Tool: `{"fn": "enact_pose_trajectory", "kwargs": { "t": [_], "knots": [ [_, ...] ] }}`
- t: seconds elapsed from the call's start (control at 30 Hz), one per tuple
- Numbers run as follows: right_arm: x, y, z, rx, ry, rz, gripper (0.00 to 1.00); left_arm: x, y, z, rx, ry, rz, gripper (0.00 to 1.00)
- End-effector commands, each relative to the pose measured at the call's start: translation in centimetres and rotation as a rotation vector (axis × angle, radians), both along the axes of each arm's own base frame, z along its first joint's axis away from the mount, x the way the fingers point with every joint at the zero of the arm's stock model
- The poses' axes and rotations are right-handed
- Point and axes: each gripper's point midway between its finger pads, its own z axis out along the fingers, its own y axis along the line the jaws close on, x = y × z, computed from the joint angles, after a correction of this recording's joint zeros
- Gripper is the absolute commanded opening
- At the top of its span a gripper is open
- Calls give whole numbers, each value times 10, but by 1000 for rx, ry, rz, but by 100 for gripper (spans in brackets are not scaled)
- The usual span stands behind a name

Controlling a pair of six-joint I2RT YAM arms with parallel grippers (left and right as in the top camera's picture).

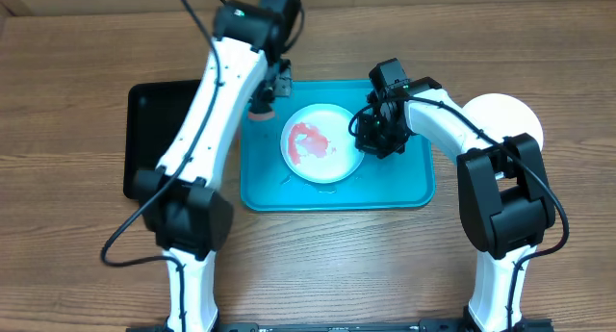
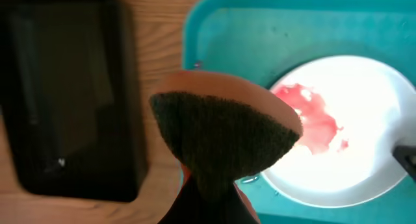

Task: Clean dirty plates on tray and stack at the side
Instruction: 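Lift the sponge away from the plate with the left gripper, then lift the second plate with the right gripper and carry it right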

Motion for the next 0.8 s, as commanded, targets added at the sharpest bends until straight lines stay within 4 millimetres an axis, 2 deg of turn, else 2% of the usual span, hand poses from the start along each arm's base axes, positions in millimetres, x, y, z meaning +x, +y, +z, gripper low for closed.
{"fn": "enact_pose_trajectory", "kwargs": {
  "t": [0.0,0.13,0.23,0.43,0.77],
  "knots": [
    [14,-9,39,-60,-124,-3,4,-8,28,55,-14,-114,41,4],
    [18,-20,82,-142,-253,-12,4,-22,61,70,-6,-109,95,4],
    [18,-30,113,-265,-368,-21,4,-28,77,69,-12,-82,133,4],
    [8,-37,161,-548,-570,4,4,-27,81,64,-56,-61,130,4],
    [-15,-17,220,-970,-873,83,4,-24,81,65,-57,-74,128,4]
  ]
}}
